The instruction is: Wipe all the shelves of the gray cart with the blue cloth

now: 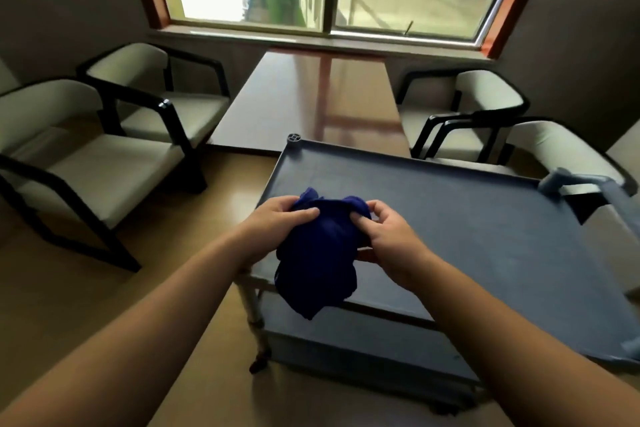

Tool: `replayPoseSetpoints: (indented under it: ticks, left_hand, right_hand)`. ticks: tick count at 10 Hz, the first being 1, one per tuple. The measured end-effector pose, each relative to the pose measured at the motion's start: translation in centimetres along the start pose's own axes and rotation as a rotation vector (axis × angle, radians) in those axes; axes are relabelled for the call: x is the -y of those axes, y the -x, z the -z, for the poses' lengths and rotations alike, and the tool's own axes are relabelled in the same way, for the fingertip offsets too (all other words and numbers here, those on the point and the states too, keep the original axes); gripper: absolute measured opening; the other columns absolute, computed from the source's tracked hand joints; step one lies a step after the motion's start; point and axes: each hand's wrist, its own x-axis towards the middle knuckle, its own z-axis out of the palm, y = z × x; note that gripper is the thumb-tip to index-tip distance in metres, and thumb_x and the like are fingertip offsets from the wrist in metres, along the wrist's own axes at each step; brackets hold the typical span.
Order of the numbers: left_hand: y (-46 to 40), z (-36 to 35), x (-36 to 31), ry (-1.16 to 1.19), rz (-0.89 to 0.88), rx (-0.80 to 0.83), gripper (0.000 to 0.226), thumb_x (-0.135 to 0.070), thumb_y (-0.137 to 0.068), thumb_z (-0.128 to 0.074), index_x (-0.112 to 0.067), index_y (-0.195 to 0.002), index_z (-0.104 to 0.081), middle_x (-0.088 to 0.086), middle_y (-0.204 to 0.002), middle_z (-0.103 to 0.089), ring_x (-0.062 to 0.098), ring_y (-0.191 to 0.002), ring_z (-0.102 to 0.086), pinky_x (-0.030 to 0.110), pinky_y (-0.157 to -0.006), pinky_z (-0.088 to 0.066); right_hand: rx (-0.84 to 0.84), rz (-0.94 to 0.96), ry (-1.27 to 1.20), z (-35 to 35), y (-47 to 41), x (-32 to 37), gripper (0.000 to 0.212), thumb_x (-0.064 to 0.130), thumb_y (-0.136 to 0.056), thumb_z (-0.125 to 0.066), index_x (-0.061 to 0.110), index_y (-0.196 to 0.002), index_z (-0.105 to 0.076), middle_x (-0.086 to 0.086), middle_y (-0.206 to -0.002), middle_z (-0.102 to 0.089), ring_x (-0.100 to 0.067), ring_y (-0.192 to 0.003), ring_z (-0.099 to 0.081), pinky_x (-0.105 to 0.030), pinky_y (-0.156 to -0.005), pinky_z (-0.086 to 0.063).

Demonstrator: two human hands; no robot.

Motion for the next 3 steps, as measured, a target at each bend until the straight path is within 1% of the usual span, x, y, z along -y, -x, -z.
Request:
replayPoseSetpoints:
  ticks: [1,2,3]
  left_hand:
    - [-5.2,0.2,1.0,-0.156,0.231,-0.032,0.009,-0.008,-0.097,-0.06,-0.004,-0.1,-0.069,0.013,-0.077,-0.066,0.022,-0.061,-0.063,0.028,-0.055,-0.047]
    - [-7.3,1.2,2.7,-0.316,0.297,-0.033,0.009,-0.01,-0.098,-0.062,-0.002,-0.099,-0.067,0.011,-0.073,-0.059,0.021,-0.057,-0.056,0.029,-0.055,-0.043]
    - [-8.2,3.2,5.0,-0.581,0.229,-0.052,0.01,-0.021,-0.096,-0.071,-0.012,-0.096,-0.068,0.01,-0.094,-0.068,0.023,-0.08,-0.066,0.038,-0.072,-0.055]
  right_hand:
    - [-0.074,-0.191,0.066,-0.2,-3.6,-0.5,0.02,0.015,-0.103,-0.048,0.008,-0.121,-0.051,-0.012,-0.098,-0.064,-0.023,-0.076,-0.062,-0.034,-0.06,-0.055]
    - [-0.137,-0.286,0.125,-1.1,-5.3,-1.4,0.028,0.013,-0.102,-0.049,0.011,-0.13,-0.047,-0.013,-0.104,-0.059,-0.023,-0.082,-0.057,-0.034,-0.063,-0.052]
    - [-0.216,-0.295,0.272,-2.0,-5.3,-2.3,0.034,0.017,-0.099,-0.056,0.012,-0.131,-0.05,-0.013,-0.111,-0.056,-0.022,-0.09,-0.054,-0.033,-0.063,-0.049]
